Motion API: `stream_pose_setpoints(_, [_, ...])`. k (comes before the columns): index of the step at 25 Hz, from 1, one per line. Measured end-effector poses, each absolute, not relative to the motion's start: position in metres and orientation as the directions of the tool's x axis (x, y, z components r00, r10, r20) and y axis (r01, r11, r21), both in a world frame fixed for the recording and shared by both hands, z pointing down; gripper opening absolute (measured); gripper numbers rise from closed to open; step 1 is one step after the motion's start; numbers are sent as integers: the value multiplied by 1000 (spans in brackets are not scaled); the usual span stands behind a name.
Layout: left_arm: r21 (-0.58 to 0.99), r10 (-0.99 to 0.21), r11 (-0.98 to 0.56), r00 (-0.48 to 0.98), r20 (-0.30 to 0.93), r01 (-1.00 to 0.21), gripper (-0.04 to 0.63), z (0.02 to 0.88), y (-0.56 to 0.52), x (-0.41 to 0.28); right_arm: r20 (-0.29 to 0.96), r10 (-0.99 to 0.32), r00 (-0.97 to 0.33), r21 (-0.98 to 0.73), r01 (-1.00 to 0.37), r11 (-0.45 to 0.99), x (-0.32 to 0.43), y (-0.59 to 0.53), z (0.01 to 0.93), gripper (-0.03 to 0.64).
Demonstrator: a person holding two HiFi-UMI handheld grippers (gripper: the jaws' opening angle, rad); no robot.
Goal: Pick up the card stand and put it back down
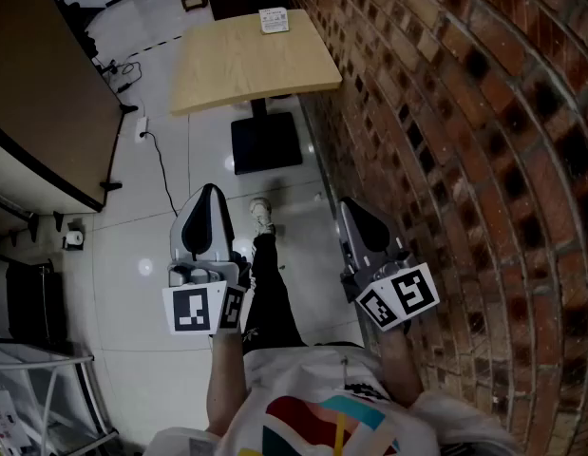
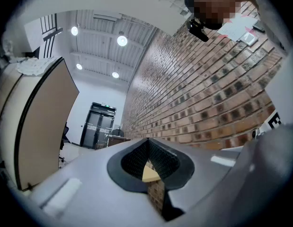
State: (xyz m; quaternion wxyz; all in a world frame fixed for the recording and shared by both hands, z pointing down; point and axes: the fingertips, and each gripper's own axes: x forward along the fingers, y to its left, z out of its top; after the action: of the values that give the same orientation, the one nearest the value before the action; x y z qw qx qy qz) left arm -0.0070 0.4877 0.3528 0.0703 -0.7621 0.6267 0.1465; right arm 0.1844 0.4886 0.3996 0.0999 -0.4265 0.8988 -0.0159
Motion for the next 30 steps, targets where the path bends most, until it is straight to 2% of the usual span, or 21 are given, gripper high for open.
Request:
stream_pose_setpoints(3, [48,-929,-207,181,-323,-977,3,359,352,-44,-205,-769,-605,-114,-766,633,151,356,403,3])
stream_pose_setpoints(6, [18,-940,-204,191,-284,-979,3,366,212,-81,-214,-770,-601,-122,-766,631,115,218,395,3])
stream_pose_setpoints(12, [11,-929,-232,219,-299,-973,3,310,16,-141,-212,-811,-546,-141,-804,578,58,13,352,3])
stream_pose_setpoints(18, [68,-950,-145,120,-288,-987,3,313,-71,-183,-137,-820,-556,-178,-800,573,40,-82,364,3])
stream_pose_setpoints(21, [80,-955,-111,84,-283,-991,3,313,-100,-193,-119,-849,-514,-192,-827,528,45,-122,372,3])
stream_pose_setpoints(26, [96,-962,-84,56,-268,-992,2,315,-138,-198,-37,-874,-485,-143,-863,485,48,-175,391,3])
stream_pose_setpoints(30, [105,-966,-63,34,-257,-992,3,319,-160,-196,5,-861,-508,-148,-852,502,43,-204,405,53])
